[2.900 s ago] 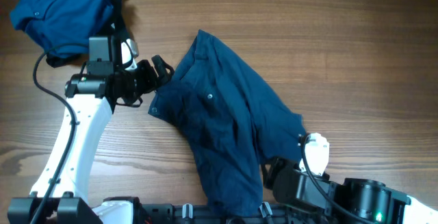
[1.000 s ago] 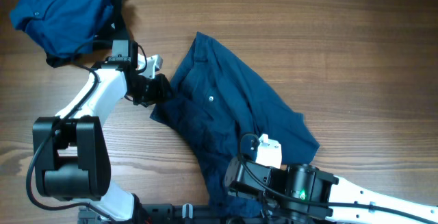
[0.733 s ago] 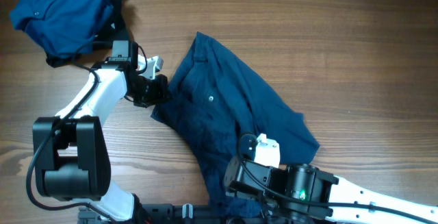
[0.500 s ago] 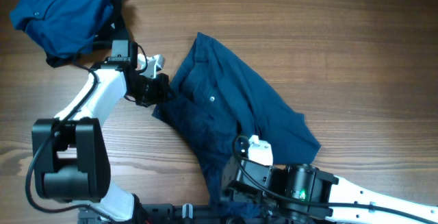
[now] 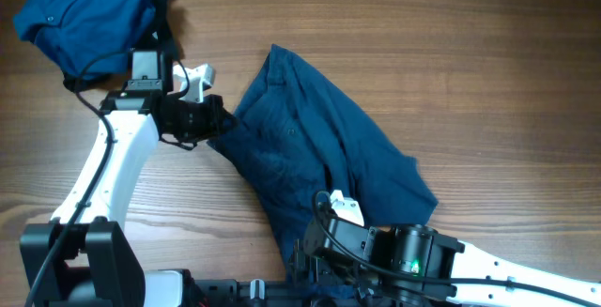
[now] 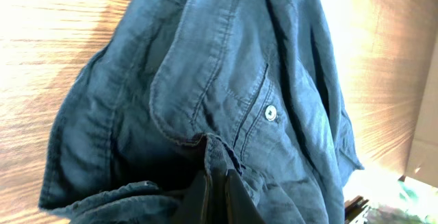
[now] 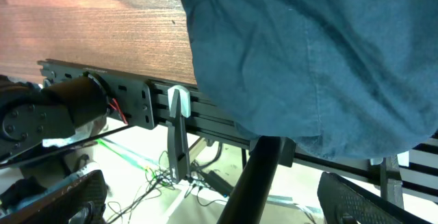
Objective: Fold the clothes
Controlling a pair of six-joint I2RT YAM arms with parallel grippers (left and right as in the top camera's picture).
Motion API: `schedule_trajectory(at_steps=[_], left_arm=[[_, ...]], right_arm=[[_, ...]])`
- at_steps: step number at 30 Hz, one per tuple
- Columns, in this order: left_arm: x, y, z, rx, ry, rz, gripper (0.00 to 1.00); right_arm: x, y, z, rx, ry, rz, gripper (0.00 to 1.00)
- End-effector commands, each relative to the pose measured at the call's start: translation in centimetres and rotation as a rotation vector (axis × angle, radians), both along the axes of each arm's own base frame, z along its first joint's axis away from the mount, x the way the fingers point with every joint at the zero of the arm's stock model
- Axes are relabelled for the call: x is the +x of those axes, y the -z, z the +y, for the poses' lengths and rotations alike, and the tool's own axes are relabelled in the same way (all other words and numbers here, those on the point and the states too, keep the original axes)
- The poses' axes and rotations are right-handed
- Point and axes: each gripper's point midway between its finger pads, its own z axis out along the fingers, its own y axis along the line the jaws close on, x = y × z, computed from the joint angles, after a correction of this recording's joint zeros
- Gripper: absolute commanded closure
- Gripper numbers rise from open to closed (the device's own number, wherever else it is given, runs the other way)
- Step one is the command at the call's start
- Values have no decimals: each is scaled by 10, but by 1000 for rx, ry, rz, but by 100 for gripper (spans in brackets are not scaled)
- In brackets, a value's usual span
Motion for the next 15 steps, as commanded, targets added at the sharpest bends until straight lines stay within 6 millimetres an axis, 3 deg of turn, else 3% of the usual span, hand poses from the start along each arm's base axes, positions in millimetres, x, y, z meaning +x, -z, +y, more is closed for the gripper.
schedule_trajectory(at_steps=[1,15], left_arm=[[1,-9,10,-12,-55,9,96],[-14,-17,30,-55,-130,69,96]], right_arm=[[-5,-3,3,26,-22,19,0],[-22,-10,15,90,-77,106,0]])
